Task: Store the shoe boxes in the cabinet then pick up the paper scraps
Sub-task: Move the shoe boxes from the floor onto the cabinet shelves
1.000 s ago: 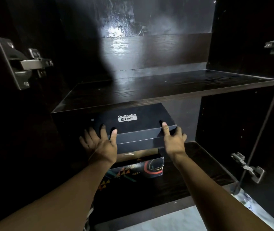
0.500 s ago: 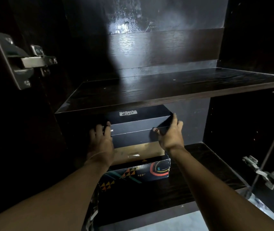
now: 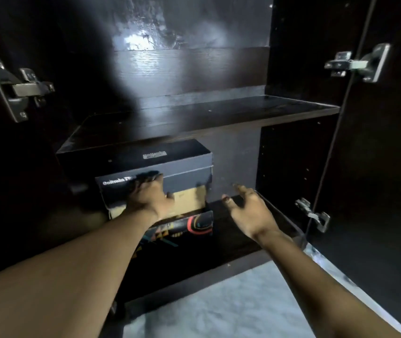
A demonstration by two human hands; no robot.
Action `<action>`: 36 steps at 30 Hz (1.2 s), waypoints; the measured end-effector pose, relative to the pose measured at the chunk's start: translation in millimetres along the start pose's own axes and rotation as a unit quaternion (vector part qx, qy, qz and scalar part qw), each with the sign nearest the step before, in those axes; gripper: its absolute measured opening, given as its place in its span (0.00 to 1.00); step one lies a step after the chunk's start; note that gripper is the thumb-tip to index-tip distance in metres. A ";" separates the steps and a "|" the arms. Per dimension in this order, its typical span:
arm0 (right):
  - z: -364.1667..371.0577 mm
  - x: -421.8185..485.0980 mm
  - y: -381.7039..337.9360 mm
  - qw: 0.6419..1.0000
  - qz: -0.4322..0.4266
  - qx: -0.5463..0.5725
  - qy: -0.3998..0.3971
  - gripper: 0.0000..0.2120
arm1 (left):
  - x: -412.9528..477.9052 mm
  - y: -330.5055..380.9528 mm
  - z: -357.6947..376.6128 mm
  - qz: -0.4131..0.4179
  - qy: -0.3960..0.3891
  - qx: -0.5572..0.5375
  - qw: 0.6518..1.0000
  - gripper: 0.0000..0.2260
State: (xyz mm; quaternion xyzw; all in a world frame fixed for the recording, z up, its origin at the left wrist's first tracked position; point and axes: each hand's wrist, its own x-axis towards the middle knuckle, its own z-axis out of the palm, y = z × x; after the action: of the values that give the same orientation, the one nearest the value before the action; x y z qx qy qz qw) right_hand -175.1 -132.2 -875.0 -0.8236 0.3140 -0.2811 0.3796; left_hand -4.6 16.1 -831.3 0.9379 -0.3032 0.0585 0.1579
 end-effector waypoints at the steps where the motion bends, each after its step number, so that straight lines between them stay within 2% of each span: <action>1: -9.0 -15.3 8.1 1.000 0.008 -0.011 0.007 0.26 | -9.4 12.2 3.2 0.026 -0.026 -0.033 0.999 0.24; 4: -35.3 -65.9 32.8 0.997 0.034 -0.062 0.025 0.25 | -45.9 53.0 14.7 0.133 -0.123 -0.112 0.977 0.12; 8: -77.3 -136.5 64.6 0.986 0.084 -0.135 0.048 0.24 | -102.3 111.0 18.2 0.234 -0.236 -0.160 0.929 0.13; 11: -115.4 -192.8 86.3 0.976 0.138 -0.154 0.072 0.25 | -140.7 155.9 19.6 0.301 -0.279 -0.193 0.891 0.11; 14: -155.1 -252.2 102.5 0.962 0.183 -0.155 0.128 0.24 | -182.6 202.9 24.0 0.355 -0.326 -0.215 0.850 0.10; 16: -180.1 -291.2 108.2 0.945 0.226 -0.159 0.174 0.22 | -214.7 235.4 26.4 0.385 -0.351 -0.218 0.825 0.12; 19: -213.0 -345.1 113.7 0.917 0.280 -0.122 0.256 0.21 | -267.0 281.5 34.6 0.430 -0.387 -0.239 0.780 0.07; 21: -230.0 -378.3 117.1 0.892 0.313 -0.093 0.311 0.20 | -303.6 308.6 38.2 0.454 -0.416 -0.252 0.747 0.08; 24: -249.9 -422.4 121.5 0.839 0.357 -0.085 0.400 0.19 | -358.1 342.8 46.7 0.477 -0.460 -0.269 0.699 0.07; 28: -268.4 -487.3 128.4 0.749 0.405 -0.113 0.511 0.18 | -424.2 380.9 64.0 0.501 -0.517 -0.270 0.640 0.05; 31: -281.9 -542.7 134.8 0.686 0.429 -0.178 0.560 0.16 | -476.3 406.1 78.0 0.497 -0.565 -0.254 0.608 0.08; 34: -302.3 -593.9 147.5 0.587 0.473 -0.274 0.597 0.19 | -532.8 427.3 92.1 0.473 -0.612 -0.238 0.588 0.10; 36: -317.3 -623.3 155.8 0.514 0.533 -0.271 0.616 0.24 | -571.2 437.9 103.2 0.462 -0.634 -0.221 0.580 0.18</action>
State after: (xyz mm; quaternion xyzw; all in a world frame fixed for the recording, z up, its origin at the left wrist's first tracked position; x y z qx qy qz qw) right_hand -846.9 100.5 -964.3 -0.1853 0.9100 -0.3641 -0.0712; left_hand -722.6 -39.4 -932.0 0.4059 -0.7222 -0.5544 0.0796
